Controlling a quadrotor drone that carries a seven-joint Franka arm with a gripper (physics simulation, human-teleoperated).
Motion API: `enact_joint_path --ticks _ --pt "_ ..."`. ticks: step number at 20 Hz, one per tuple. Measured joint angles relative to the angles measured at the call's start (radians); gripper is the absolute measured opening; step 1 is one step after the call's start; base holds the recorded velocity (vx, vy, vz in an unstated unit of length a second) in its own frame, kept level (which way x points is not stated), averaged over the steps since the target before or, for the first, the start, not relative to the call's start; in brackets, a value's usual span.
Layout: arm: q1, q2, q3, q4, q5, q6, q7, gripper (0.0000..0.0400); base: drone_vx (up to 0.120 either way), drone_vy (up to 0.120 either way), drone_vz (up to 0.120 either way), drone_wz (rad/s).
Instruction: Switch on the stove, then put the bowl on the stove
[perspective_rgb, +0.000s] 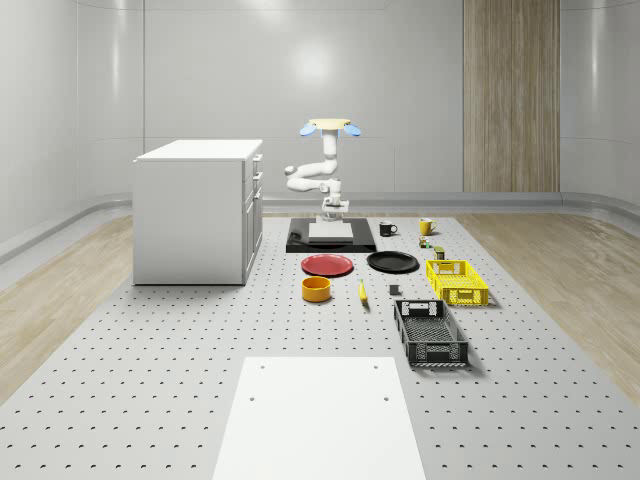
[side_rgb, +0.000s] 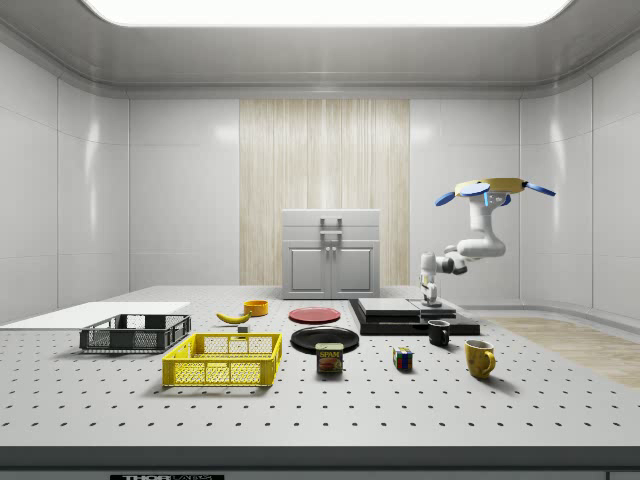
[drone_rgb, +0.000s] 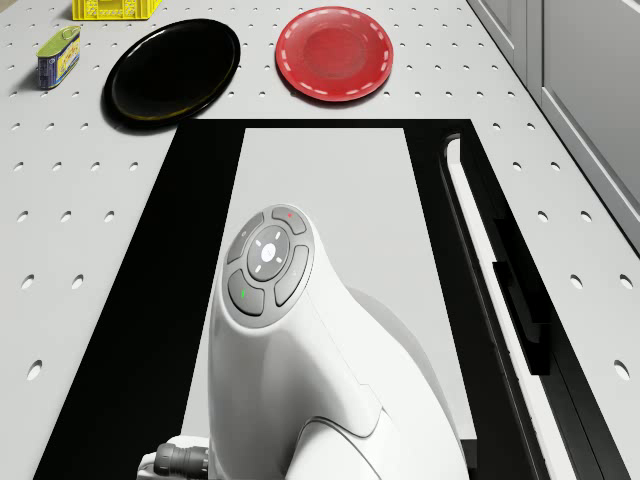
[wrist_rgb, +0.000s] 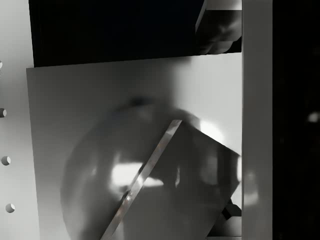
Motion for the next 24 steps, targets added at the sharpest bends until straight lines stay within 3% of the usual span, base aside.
enact_joint_path --ticks 6,10,15,24 --pt "-0.029 0.000 -0.001 0.013 0.003 0.014 -0.022 0.0400 0.007 0.000 0.000 0.000" --pt "-0.037 -0.003 -0.001 0.016 0.005 0.020 -0.028 0.0400 0.120 0.000 0.000 0.000" --pt "-0.041 -0.008 -0.001 0.018 0.008 0.026 -0.031 0.0400 0.120 -0.104 0.000 0.000" --pt "-0.046 -0.016 0.000 0.019 0.012 0.035 -0.031 0.0400 0.120 -0.018 0.000 0.000"
